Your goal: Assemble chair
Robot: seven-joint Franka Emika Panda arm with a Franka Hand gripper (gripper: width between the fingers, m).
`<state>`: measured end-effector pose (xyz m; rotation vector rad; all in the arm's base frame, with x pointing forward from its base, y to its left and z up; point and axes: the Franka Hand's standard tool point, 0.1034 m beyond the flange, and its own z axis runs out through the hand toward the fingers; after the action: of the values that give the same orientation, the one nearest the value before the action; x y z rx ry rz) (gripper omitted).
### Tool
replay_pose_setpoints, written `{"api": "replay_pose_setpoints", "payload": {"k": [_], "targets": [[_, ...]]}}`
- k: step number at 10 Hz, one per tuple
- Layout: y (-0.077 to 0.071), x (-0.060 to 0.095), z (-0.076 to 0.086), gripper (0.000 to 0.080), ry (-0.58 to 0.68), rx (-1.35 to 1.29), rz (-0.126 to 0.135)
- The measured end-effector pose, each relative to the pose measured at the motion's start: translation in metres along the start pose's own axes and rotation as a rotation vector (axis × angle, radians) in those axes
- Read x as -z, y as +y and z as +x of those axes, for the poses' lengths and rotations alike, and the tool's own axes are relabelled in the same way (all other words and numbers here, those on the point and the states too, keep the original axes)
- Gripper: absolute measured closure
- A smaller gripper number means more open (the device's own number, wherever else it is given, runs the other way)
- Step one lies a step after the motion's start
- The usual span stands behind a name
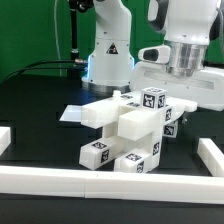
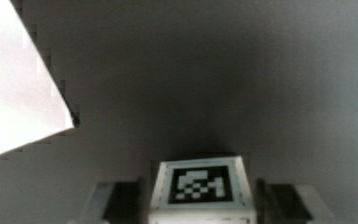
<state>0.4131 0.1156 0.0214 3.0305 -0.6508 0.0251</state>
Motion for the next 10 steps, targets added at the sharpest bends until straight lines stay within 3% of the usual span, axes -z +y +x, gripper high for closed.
{"api": "replay_pose_setpoints", "payload": {"k": [8, 9, 10], "targets": [[0.000, 0.000, 0.000, 0.0521, 0.000, 0.005, 0.000], [-0.002, 0.002, -0.001, 0.0521, 0.001, 0.008, 0.003], [-0.008, 0.014, -0.009, 0.0521, -0.022, 0.014, 0.005]]}}
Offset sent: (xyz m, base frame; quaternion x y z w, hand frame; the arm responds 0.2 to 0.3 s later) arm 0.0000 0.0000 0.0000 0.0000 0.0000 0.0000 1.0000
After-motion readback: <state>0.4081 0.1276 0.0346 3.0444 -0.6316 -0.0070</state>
